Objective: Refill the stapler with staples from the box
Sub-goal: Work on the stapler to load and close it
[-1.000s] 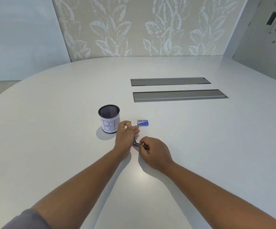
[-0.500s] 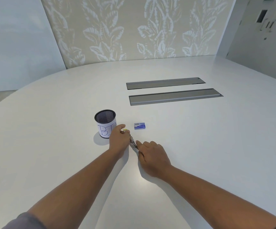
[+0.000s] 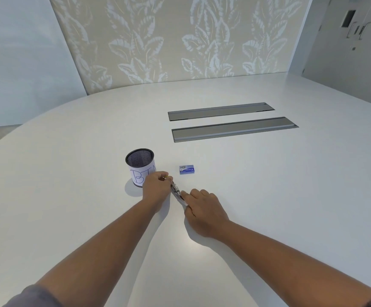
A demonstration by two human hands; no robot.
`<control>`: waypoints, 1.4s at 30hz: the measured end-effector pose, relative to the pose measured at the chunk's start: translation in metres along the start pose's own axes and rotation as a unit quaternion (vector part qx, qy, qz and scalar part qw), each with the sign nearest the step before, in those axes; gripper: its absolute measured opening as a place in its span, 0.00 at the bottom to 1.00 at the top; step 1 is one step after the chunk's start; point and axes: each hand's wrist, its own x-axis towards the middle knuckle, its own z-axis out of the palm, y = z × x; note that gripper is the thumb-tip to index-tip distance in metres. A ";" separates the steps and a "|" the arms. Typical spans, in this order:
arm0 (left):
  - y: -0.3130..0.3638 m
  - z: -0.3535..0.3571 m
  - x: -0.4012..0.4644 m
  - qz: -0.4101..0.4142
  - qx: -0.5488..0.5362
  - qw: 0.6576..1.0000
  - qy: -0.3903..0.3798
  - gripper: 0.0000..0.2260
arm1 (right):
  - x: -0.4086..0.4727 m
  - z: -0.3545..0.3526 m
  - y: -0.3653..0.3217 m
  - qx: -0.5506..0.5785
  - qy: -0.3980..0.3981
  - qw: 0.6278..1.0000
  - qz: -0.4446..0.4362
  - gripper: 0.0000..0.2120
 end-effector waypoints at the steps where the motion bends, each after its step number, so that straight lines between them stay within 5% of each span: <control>1: 0.000 0.000 0.001 0.001 0.000 1.000 0.000 0.09 | 0.000 -0.001 0.000 0.011 0.000 1.000 0.004 0.24; 16: 0.009 -0.006 0.004 -0.017 0.027 0.995 -0.092 0.08 | 0.002 -0.013 0.000 0.157 -0.001 0.986 0.063 0.16; 24: 0.010 -0.004 0.003 0.017 0.111 0.984 -0.137 0.07 | 0.002 -0.015 0.001 0.163 -0.018 0.985 0.051 0.23; 28: 0.010 -0.006 0.003 0.033 0.119 0.982 -0.144 0.06 | 0.002 -0.014 0.001 0.140 -0.003 0.989 0.040 0.08; 36: 0.007 -0.006 0.002 0.107 0.172 0.969 -0.139 0.05 | 0.005 -0.012 0.002 0.120 -0.002 0.992 0.025 0.11; 42: 0.001 -0.003 -0.007 0.226 0.251 0.930 -0.143 0.11 | 0.006 -0.012 0.004 0.168 -0.011 0.984 0.059 0.21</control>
